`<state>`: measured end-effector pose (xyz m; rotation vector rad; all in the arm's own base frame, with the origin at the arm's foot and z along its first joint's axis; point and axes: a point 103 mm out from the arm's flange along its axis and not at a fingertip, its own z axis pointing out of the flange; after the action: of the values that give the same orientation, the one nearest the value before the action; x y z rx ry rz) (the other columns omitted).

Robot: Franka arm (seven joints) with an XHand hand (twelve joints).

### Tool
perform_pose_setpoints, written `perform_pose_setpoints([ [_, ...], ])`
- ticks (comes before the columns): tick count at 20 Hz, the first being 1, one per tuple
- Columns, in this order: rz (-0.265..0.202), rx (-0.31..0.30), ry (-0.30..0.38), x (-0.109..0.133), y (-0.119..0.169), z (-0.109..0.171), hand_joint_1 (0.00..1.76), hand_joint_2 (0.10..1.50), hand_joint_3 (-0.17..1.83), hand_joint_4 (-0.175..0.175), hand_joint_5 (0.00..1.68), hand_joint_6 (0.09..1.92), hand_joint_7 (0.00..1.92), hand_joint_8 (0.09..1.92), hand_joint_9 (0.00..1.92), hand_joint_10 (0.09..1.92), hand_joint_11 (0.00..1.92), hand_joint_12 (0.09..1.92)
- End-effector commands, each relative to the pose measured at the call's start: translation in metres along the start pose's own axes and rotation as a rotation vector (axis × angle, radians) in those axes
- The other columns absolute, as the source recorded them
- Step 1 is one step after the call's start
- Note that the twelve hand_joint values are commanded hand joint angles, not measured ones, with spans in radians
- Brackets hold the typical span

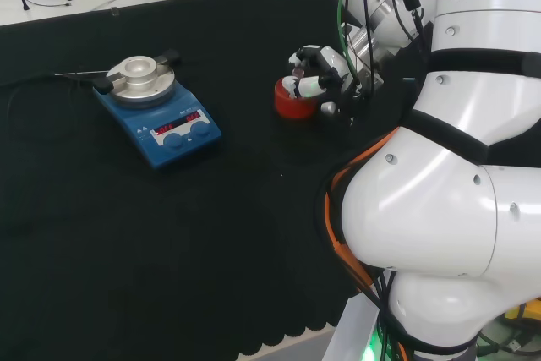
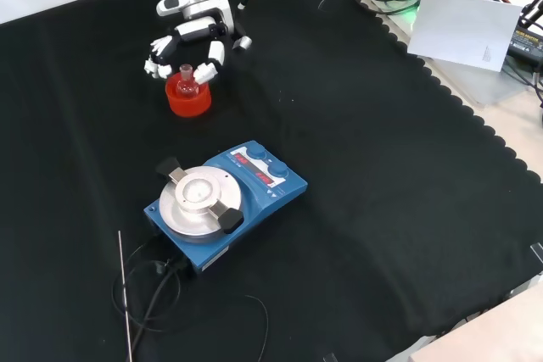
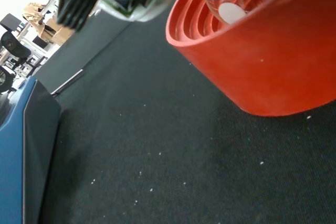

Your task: Pick up the round-bottom flask.

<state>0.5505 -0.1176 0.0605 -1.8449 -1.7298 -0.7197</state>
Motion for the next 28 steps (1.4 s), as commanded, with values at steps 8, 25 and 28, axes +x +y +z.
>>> perform_pose_setpoints([
  [8, 0.008, -0.044, -0.008, -0.009, -0.008, -0.006, 0.96, 0.52, 0.82, 0.023, 0.66, 0.87, 0.29, 0.54, 0.44, 0.58, 0.0, 1.3],
  [25, 0.006, -0.091, -0.035, 0.001, -0.004, -0.002, 1.03, 0.97, 0.25, 0.175, 1.01, 0.99, 0.37, 0.57, 0.54, 0.58, 0.0, 1.41],
  [28, -0.002, -0.103, -0.041, 0.003, -0.004, -0.003, 1.05, 0.85, 0.46, 0.175, 1.05, 0.99, 0.42, 0.55, 0.59, 0.55, 0.02, 1.42],
])
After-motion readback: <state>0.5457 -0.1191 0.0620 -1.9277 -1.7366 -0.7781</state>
